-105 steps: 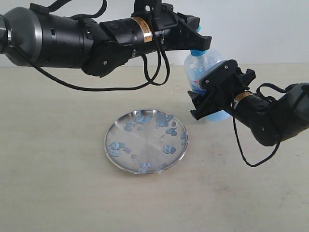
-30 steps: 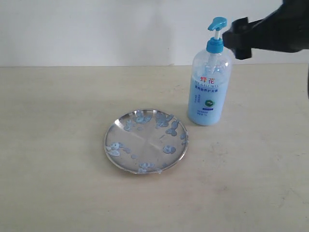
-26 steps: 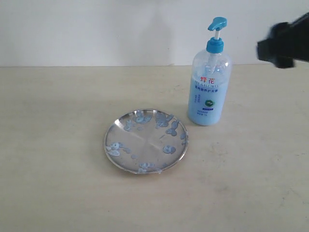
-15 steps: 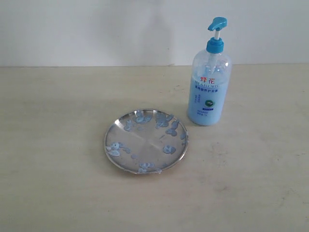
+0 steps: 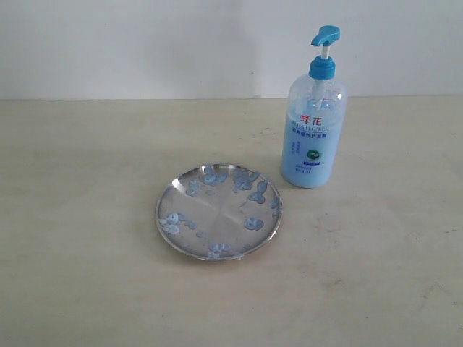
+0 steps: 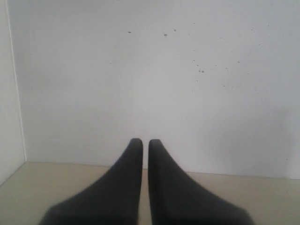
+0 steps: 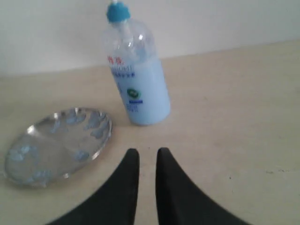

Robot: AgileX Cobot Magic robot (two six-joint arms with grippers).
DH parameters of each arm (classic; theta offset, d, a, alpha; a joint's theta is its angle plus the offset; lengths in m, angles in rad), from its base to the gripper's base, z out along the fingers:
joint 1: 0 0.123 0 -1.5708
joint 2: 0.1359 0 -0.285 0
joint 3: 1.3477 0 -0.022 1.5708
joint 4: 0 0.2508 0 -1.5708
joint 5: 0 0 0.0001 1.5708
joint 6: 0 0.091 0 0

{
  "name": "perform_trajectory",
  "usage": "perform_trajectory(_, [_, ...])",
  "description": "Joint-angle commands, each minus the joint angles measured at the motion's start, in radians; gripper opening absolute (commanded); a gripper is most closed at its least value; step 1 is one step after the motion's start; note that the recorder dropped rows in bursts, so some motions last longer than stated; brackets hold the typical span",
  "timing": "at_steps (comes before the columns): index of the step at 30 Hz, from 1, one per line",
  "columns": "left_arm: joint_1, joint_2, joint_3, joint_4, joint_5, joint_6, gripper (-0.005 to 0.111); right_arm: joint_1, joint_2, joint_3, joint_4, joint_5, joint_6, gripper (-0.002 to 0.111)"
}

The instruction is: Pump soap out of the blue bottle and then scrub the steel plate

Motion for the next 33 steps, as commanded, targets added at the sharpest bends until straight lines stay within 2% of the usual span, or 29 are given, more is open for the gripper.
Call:
perform_trajectory(1, [0.000,-0.005,0.052,-0.002,0.081,-0.066,0.004,-0.001,0.025,0.005,-0.011,0.057,-0.114,0.002])
perform_trajectory(5, [0.000,-0.005,0.120,-0.002,0.159,-0.179,0.004,-0.001,0.025,0.005,-0.009,0.057,-0.134,0.003])
perform_trajectory(9, [0.000,-0.005,0.204,-0.002,0.266,-0.331,0.004,-0.001,0.025,0.005,0.038,0.067,-0.032,0.003])
perform_trajectory(14, [0.000,-0.005,0.263,-0.002,0.364,-0.350,0.004,-0.001,0.025,0.005,0.044,0.067,0.005,0.003])
perform_trajectory(20, [0.000,0.006,0.267,-0.002,0.428,-0.364,0.004,-0.001,0.022,0.005,0.044,0.058,0.005,0.003])
perform_trajectory(22, [0.000,0.034,0.267,-0.002,0.458,-0.423,0.004,-0.006,-0.020,0.005,0.046,0.077,0.005,0.003])
perform_trajectory(26, [0.000,0.184,0.234,-0.002,0.555,-0.595,0.004,-0.038,-0.139,0.005,0.036,0.088,0.005,0.003])
perform_trajectory(30, [0.000,0.424,0.099,-0.002,0.649,-0.526,0.004,-0.082,-0.244,0.005,-0.046,0.088,0.005,0.003])
perform_trajectory(33, [0.000,0.667,-0.056,-0.002,0.722,-0.489,0.004,-0.102,-0.310,0.005,-0.100,0.088,0.005,0.003])
